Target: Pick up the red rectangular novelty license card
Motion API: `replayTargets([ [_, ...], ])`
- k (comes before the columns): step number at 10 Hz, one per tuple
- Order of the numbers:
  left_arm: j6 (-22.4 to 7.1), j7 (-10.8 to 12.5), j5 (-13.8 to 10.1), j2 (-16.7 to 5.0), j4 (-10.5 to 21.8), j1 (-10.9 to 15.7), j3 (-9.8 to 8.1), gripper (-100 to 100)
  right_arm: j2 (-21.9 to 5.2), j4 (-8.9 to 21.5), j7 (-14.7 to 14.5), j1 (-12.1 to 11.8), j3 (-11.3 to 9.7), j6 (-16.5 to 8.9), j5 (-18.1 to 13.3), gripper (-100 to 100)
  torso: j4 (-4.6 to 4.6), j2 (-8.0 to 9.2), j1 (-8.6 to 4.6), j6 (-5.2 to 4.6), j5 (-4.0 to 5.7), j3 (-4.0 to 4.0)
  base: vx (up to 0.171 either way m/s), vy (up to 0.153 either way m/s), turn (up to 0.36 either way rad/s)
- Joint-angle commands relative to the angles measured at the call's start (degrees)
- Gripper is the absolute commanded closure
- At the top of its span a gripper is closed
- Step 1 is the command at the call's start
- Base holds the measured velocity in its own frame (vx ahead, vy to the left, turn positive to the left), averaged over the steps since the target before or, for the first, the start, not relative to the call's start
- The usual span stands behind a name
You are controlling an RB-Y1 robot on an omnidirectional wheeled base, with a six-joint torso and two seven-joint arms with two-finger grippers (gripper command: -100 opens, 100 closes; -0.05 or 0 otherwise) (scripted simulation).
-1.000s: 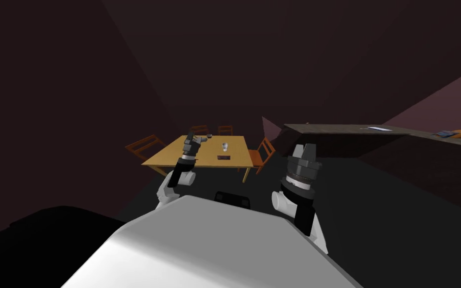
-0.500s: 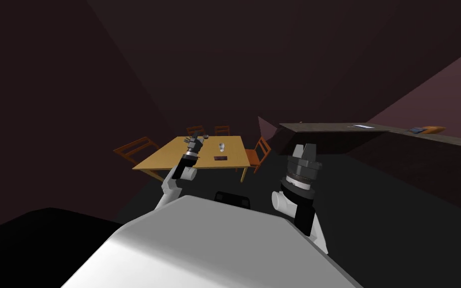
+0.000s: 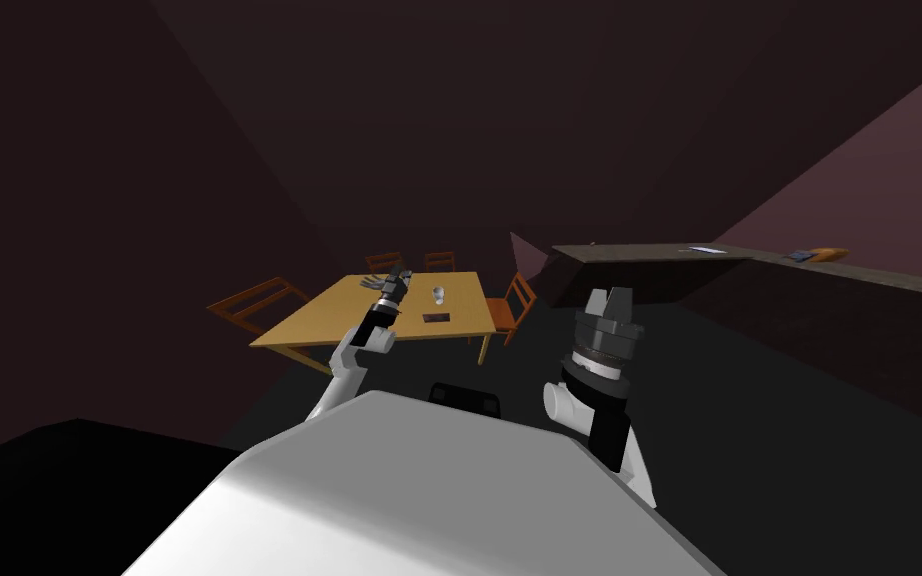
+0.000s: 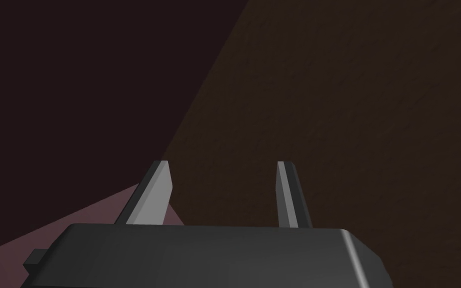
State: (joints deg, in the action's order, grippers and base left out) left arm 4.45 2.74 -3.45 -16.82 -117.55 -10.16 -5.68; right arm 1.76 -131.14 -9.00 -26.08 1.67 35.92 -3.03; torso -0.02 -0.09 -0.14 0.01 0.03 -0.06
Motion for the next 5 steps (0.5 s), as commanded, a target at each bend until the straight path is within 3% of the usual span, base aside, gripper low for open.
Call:
replayTargets([
  [1,-2.9,0.0,-0.2,-0.4,0.9,1.0,-0.22,-100,0.0,0.0,0.0,0.0,0.0,0.0,0.0,0,0.00,0.00,0.00,0.00,0.00,0.00,0.024,-0.033,-0.068],
  [2,-3.3,0.0,-0.2,-0.4,0.9,1.0,-0.22,-100,0.0,0.0,0.0,0.0,0.0,0.0,0.0,0,0.00,0.01,0.00,0.02,0.00,0.00,0.014,-0.013,0.006],
  [3,-5.3,-0.1,-0.6,-1.1,3.3,3.2,-0.61,-100,0.0,0.0,0.0,0.0,0.0,0.0,0.0,0,0.01,0.04,0.06,0.03,-0.01,0.03,0.017,-0.021,-0.112],
  [5,-7.1,-0.1,-0.6,-1.1,3.3,3.2,-0.61,-100,0.0,0.0,0.0,0.0,0.0,0.0,0.0,0,0.01,0.03,0.06,0.03,-0.01,0.02,0.017,-0.015,-0.028],
])
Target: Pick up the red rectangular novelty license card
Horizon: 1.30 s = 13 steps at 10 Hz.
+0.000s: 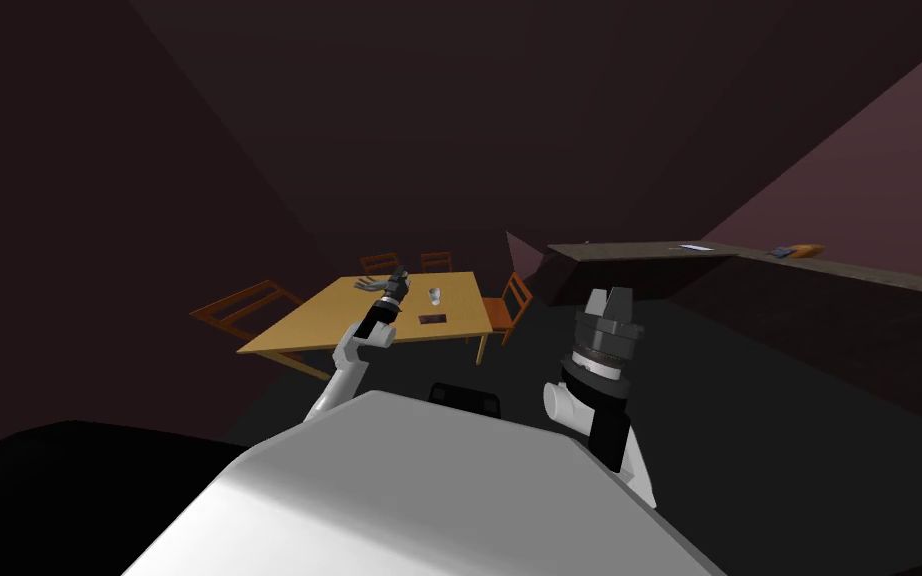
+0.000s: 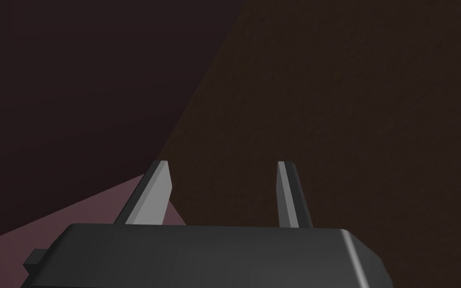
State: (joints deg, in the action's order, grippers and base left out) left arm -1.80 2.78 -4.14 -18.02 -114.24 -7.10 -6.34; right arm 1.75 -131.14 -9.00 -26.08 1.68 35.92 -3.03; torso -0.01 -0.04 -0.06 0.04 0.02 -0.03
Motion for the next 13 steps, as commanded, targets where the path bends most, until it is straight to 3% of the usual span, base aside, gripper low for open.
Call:
replayTargets([
  [1,-2.9,-0.2,-0.3,-0.5,2.5,2.3,-0.37,-100,0.0,0.0,0.0,0.0,0.0,0.0,0.0,0,0.00,0.00,0.00,0.00,0.00,0.00,0.023,-0.029,-0.121],
  [2,-4.3,-0.2,-0.3,-0.5,2.5,2.3,-0.37,-100,0.0,0.0,0.0,0.0,0.0,0.0,0.0,0,-0.01,-0.04,-0.05,-0.04,0.01,-0.02,0.025,-0.026,-0.066],
  [3,-6.0,-0.2,-0.6,-1.0,5.0,4.5,-0.83,-100,0.0,0.0,0.0,0.0,0.0,0.0,0.0,0,-0.01,-0.04,-0.05,0.00,0.01,-0.02,0.030,-0.032,-0.112],
  [5,-8.6,-0.2,-0.6,-1.0,5.2,4.5,-0.83,-100,0.0,0.0,0.0,0.0,0.0,0.0,0.0,0,-0.02,-0.06,-0.04,0.00,0.01,-0.04,0.023,-0.015,-0.016],
  [6,-10.8,-0.1,-0.8,-1.4,8.0,6.7,-1.33,-100,0.0,0.0,0.0,0.0,0.0,0.0,0.0,0,-0.01,-0.02,0.01,0.01,0.00,-0.01,0.029,-0.019,-0.105],
  [7,-12.5,-0.1,-0.8,-1.4,8.0,6.7,-1.33,-100,0.0,0.0,0.0,0.0,0.0,0.0,0.0,0,-0.01,-0.05,-0.01,-0.02,0.00,-0.03,0.029,-0.017,-0.060],
  [8,-14.1,-0.1,-1.0,-1.8,10.6,8.9,-1.87,-100,0.0,0.0,0.0,0.0,0.0,0.0,0.0,0,-0.01,-0.05,-0.02,0.00,0.00,-0.03,0.039,-0.019,-0.107],
  [10,-16.6,-0.1,-1.0,-1.8,10.9,8.9,-1.87,-100,0.0,0.0,0.0,0.0,0.0,0.0,0.0,0,-0.02,-0.07,-0.03,0.01,0.00,-0.05,0.022,-0.013,-0.020],
  [11,-18.8,0.0,-1.1,-2.1,13.8,11.1,-2.44,-100,0.0,0.0,0.0,0.0,0.0,0.0,0.0,0,0.00,0.00,0.00,0.02,0.00,0.00,0.020,-0.019,-0.116],
  [13,-20.8,0.0,-1.1,-2.1,13.9,11.1,-2.44,-100,0.0,0.0,0.0,0.0,0.0,0.0,0.0,0,-0.01,-0.02,-0.01,0.01,0.00,-0.01,0.019,-0.010,-0.014],
])
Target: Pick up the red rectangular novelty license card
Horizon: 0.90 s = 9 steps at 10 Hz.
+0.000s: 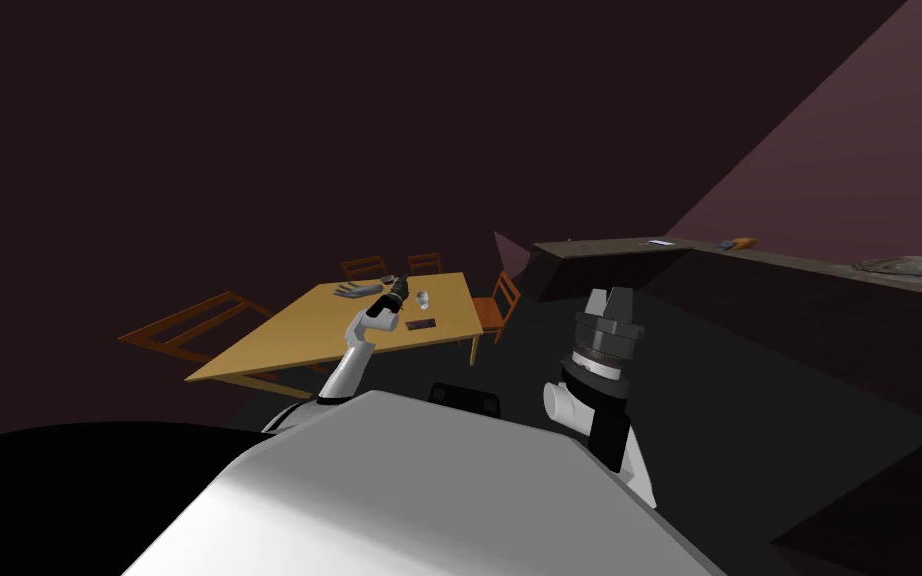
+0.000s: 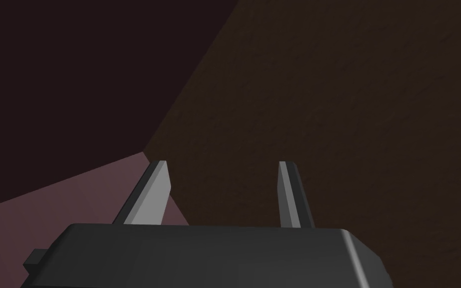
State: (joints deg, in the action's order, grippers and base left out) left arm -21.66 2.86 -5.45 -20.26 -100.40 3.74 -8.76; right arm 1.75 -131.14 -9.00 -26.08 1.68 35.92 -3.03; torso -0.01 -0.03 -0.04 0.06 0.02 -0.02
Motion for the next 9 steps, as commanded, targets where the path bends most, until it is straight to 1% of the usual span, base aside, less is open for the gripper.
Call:
replayTargets([
  [1,-2.9,0.1,0.1,0.0,2.9,2.4,-0.62,-100,0.0,0.0,0.0,0.0,0.0,0.0,0.0,0,0.00,0.00,0.00,0.00,0.00,0.00,0.026,-0.016,-0.100],
  [2,-4.3,0.1,0.1,0.0,3.1,2.4,-0.62,-100,0.0,0.0,0.0,0.0,0.0,0.0,0.0,0,-0.01,-0.04,-0.04,-0.04,0.00,-0.02,0.027,-0.012,-0.052],
  [3,-5.0,0.1,0.1,0.0,3.1,2.4,-0.62,-100,0.0,0.0,0.0,0.0,0.0,0.0,0.0,0,-0.01,-0.05,-0.02,-0.01,0.00,-0.03,0.015,-0.003,0.011],
  [4,-7.0,0.3,0.0,-0.2,6.1,4.5,-1.26,-100,0.0,0.0,0.0,0.0,0.0,0.0,0.0,0,0.00,-0.01,0.01,0.00,0.00,0.00,0.025,-0.011,-0.078],
  [5,-8.5,0.3,0.0,-0.2,6.2,4.5,-1.26,-100,0.0,0.0,0.0,0.0,0.0,0.0,0.0,0,-0.01,-0.04,-0.02,-0.03,0.00,-0.02,0.028,-0.009,-0.050],
  [6,-9.2,0.3,0.0,-0.2,6.2,4.5,-1.26,-100,0.0,0.0,0.0,0.0,0.0,0.0,0.0,0,-0.01,-0.04,-0.01,0.00,0.00,-0.03,0.015,-0.001,0.004],
  [7,-11.1,0.6,0.1,-0.2,9.1,6.5,-1.92,-100,0.0,0.0,0.0,0.0,0.0,0.0,0.0,0,0.00,0.00,0.01,0.00,0.00,0.00,0.025,-0.007,-0.075],
  [8,-12.7,0.6,0.1,-0.2,9.4,6.5,-1.92,-100,0.0,0.0,0.0,0.0,0.0,0.0,0.0,0,0.00,-0.04,0.00,-0.03,0.00,-0.02,0.030,-0.005,-0.054],
  [9,-13.3,0.6,0.1,-0.2,9.4,6.5,-1.92,-100,0.0,0.0,0.0,0.0,0.0,0.0,0.0,0,-0.01,-0.04,0.01,0.00,0.00,-0.03,0.014,-0.001,0.005],
])
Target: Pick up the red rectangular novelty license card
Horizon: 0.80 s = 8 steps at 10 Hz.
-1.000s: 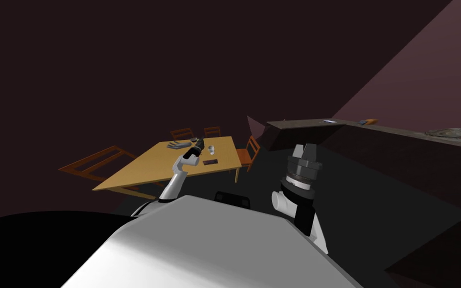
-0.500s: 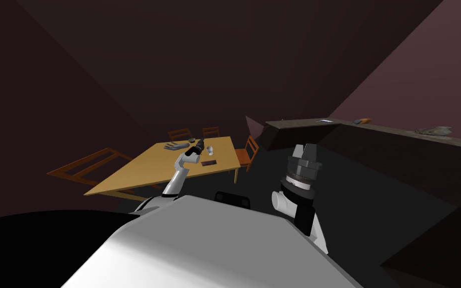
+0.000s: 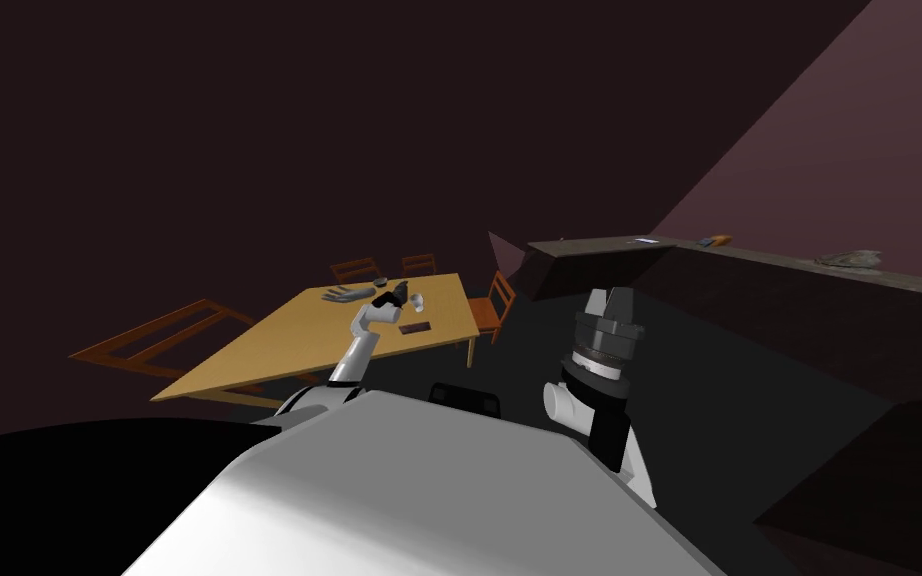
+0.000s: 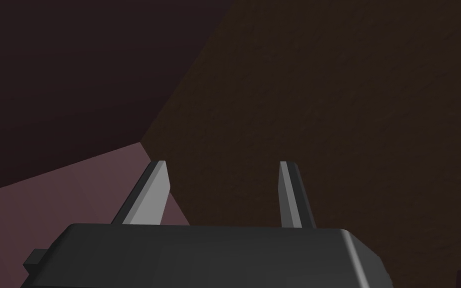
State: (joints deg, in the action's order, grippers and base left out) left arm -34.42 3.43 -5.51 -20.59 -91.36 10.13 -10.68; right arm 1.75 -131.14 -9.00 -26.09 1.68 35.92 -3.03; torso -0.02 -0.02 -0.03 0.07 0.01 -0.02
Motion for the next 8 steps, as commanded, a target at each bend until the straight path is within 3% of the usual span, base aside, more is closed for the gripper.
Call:
replayTargets([
  [1,-2.9,0.3,0.2,0.1,2.9,2.1,-0.68,-100,0.0,0.0,0.0,0.0,0.0,0.0,0.0,0,0.00,0.00,0.00,0.00,0.00,0.00,0.020,-0.005,-0.064],
  [3,-4.6,0.3,0.2,0.1,3.5,2.1,-0.68,-100,0.0,0.0,0.0,0.0,0.0,0.0,0.0,0,-0.01,-0.03,-0.01,0.00,0.00,-0.02,0.020,-0.003,-0.020],
  [6,-9.9,0.9,0.5,0.2,8.8,5.9,-2.09,-100,0.0,0.0,0.0,0.0,0.0,0.0,0.0,0,-0.01,-0.03,0.02,0.00,0.00,-0.02,0.029,0.000,-0.057],
  [8,-12.6,0.9,0.5,0.2,9.9,5.9,-2.09,-100,0.0,0.0,0.0,0.0,0.0,0.0,0.0,0,-0.02,-0.06,0.01,0.00,0.00,-0.04,0.022,0.001,-0.013],
])
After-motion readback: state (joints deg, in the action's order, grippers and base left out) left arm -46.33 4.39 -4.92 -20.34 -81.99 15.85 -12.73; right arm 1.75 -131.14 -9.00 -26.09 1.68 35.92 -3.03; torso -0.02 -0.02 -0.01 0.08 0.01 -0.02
